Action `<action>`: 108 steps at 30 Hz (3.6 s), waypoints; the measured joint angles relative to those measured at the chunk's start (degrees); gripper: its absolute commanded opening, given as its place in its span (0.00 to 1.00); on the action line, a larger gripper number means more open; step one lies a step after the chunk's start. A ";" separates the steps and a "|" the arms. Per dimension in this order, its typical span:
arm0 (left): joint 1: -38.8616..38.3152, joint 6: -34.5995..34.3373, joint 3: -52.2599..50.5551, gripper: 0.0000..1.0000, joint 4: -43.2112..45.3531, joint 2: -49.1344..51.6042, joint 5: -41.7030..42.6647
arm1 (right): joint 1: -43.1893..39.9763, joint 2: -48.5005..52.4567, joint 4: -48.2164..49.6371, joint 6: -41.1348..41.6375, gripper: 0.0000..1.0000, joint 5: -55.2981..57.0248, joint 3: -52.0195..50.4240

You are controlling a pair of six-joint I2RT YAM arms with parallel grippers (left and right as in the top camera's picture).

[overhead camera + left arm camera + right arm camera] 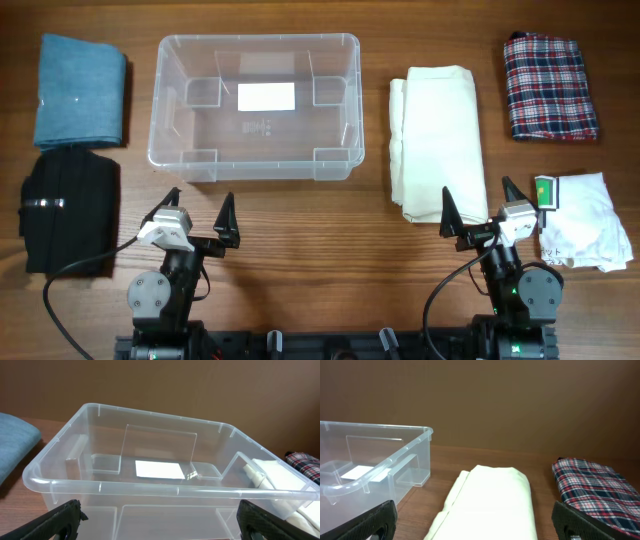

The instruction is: Pack container

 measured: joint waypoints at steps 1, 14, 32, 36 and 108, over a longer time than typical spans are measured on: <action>0.00 0.00 0.00 1.00 0.00 0.00 0.00 | 0.00 0.00 0.00 0.00 1.00 0.00 0.00; 0.00 0.00 0.00 1.00 0.00 0.00 0.00 | 0.00 0.00 0.00 0.00 1.00 0.00 0.00; 0.00 0.00 0.00 1.00 0.00 0.00 0.00 | 0.00 0.00 0.00 0.00 1.00 0.00 0.00; 0.00 0.00 0.00 1.00 0.00 0.00 0.00 | 0.00 0.00 0.02 0.00 1.00 0.00 0.00; 0.00 -0.13 0.02 1.00 -0.11 0.11 -0.24 | -19.32 113.28 -34.47 -16.00 0.99 -32.57 67.28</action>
